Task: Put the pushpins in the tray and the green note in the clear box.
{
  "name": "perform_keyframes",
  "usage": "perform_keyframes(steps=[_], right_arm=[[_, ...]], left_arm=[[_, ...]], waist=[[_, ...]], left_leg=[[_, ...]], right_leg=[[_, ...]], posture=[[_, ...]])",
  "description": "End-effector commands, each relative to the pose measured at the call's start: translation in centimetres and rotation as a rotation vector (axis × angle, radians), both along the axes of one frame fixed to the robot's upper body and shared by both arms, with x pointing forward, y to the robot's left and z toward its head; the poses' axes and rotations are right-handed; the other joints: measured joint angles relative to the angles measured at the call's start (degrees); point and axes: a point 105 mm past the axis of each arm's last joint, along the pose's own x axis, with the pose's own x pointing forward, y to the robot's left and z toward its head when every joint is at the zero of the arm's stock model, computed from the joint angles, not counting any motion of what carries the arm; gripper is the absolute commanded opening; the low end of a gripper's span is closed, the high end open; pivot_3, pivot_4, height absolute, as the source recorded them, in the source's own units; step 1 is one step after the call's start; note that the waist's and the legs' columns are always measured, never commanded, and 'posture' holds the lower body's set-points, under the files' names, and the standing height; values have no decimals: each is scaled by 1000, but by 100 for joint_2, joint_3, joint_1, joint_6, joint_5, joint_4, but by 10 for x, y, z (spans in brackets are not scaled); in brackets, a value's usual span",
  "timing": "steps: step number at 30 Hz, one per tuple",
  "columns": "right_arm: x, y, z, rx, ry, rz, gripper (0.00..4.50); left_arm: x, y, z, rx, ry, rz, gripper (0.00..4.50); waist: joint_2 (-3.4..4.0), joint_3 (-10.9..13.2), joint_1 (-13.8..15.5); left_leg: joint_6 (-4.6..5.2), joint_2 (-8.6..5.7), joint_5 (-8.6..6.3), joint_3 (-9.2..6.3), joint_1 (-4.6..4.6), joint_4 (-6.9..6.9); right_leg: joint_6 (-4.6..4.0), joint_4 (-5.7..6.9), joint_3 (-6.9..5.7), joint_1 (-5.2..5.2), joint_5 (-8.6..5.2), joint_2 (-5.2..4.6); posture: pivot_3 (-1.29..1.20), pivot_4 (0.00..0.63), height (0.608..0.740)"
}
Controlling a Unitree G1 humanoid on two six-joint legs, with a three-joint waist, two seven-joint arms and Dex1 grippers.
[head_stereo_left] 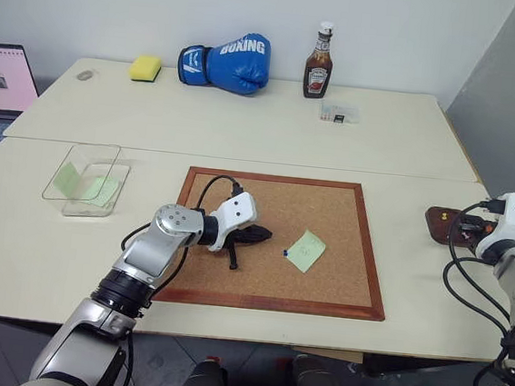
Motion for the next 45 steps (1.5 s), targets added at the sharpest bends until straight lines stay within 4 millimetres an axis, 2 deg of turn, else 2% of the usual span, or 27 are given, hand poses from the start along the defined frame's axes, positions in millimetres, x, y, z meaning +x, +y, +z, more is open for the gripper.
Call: perform_keyframes(steps=[1, 9, 21, 25, 32, 35, 45], right_arm=[[6, -2, 14, 19, -58, -12, 12], [6, 2, -12, 72, 9, -24, 12], [6, 3, -11, 56, -7, -15, 12], [6, 1, -7, 39, -21, -19, 760], [4, -2, 10, 20, -76, -29, 2487], [2, 0, 19, -4, -100, -14, 3028], [-5, 2, 50, -35, -180, -32, 3028]], left_arm=[[-3, 6, -8, 35, 21, 15, 0], [-3, 8, -7, 38, 20, 18, 0], [-2, 7, -6, 39, 17, 14, 0], [-1, 7, -6, 40, 14, 16, 0], [-1, 7, -6, 37, 12, 19, 0], [-1, 7, -6, 36, 11, 19, 0], [0, 4, -6, 29, 11, 14, 0]], waist=[[0, 0, -12], [1, -1, -37], [1, -1, -40], [1, -1, -40], [1, -1, -39], [1, -1, -40], [1, 0, -39]], left_leg=[[0, 0, 0, 0, -1, 0], [0, 0, 0, 0, 0, -1], [0, 0, 0, 0, 2, 0], [0, 0, 0, 0, 2, 0], [0, 0, 0, 0, 2, -1], [0, 0, 0, 0, 2, -1], [0, 0, 0, -1, 2, 0]], right_leg=[[0, -1, 0, 0, 0, 0], [0, 0, 1, 0, 0, 0], [0, 0, 1, 3, 0, 0], [0, 0, 1, 3, 0, 0], [0, 0, 1, 2, 0, 0], [0, 0, 1, 2, 0, 0], [0, 0, 0, 2, 0, 0]], posture=[[0, 150, 740], [0, 150, 740], [0, 150, 740], [0, 150, 740], [0, 150, 740], [0, 150, 740], [0, 150, 740]])
